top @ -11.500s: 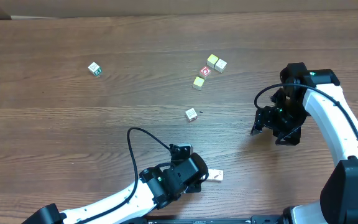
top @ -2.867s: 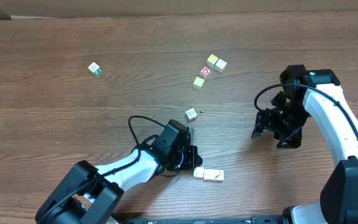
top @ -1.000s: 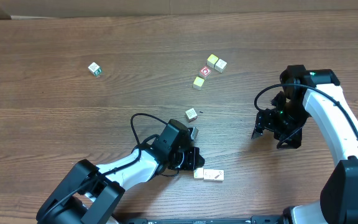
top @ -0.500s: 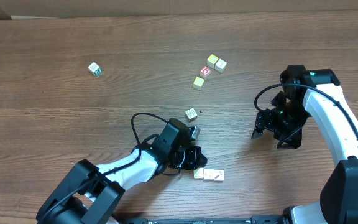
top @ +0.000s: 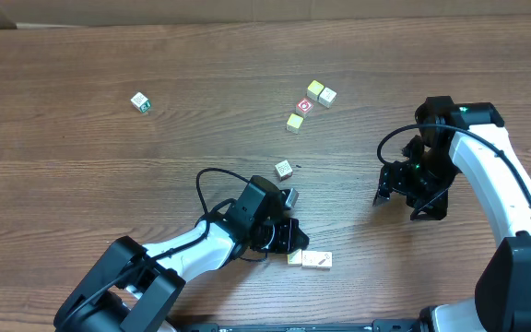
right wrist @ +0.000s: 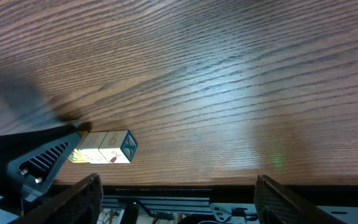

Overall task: Flip 4 blocks
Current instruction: 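Move the left gripper up and grasp the white block with blue L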

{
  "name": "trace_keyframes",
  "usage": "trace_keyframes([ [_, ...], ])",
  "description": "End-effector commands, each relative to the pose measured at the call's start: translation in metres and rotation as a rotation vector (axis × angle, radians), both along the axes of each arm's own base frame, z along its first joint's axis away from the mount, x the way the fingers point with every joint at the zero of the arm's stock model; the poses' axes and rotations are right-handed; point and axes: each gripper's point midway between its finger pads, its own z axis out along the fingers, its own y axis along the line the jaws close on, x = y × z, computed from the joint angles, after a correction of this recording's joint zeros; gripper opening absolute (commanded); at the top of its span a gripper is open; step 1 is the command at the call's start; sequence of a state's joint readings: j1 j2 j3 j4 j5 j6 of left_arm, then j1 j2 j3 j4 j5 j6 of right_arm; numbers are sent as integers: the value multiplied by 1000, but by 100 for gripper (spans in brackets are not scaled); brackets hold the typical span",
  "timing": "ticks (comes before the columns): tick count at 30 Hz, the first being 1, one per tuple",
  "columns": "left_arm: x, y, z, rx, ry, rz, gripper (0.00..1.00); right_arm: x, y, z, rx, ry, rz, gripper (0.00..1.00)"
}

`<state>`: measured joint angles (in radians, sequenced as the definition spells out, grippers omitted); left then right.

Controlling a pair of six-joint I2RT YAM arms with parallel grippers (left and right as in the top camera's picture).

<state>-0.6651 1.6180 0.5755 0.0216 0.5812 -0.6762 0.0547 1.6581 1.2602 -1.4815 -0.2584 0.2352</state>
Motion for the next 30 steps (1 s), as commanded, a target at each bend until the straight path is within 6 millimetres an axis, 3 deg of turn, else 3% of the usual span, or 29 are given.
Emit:
trace_keyframes([
  [1, -7, 2, -4, -5, 19, -31, 4, 3, 1, 2, 7, -11, 4, 79],
  [16, -10, 0, -2, -20, 32, -42, 4, 3, 2, 2, 7, -11, 4, 79],
  [20, 1, 3, -3, -4, -6, -11, 4, 3, 2, 2, 7, -11, 4, 79],
  [26, 47, 11, 11, -10, -91, 99, 4, 3, 1, 2, 7, -11, 4, 79],
  [28, 68, 9, 26, -34, -139, 112, 4, 3, 2, 2, 7, -11, 4, 79],
  [30, 103, 13, 52, 12, -199, 147, 4, 3, 2, 2, 7, -12, 4, 80],
])
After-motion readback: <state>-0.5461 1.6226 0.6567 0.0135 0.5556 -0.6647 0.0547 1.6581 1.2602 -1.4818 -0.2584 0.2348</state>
